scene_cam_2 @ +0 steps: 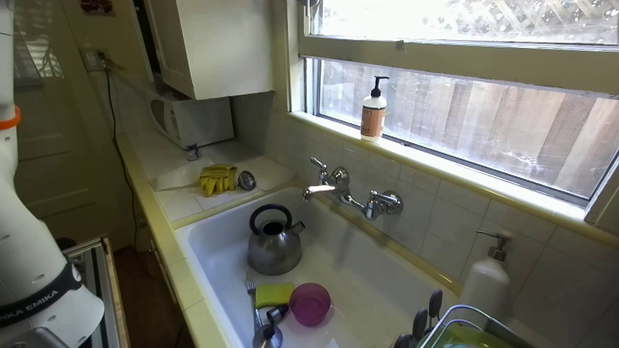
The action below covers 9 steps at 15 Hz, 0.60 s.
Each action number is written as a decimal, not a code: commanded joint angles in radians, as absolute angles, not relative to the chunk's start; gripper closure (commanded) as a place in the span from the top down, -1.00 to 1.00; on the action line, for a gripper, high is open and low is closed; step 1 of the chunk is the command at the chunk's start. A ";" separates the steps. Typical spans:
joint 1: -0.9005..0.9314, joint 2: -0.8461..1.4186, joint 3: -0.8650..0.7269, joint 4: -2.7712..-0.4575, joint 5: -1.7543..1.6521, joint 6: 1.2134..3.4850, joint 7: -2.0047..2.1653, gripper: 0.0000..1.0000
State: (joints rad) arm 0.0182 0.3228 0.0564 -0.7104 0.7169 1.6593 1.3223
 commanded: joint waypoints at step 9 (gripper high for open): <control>0.022 0.315 0.070 -0.743 0.739 1.814 1.277 -0.94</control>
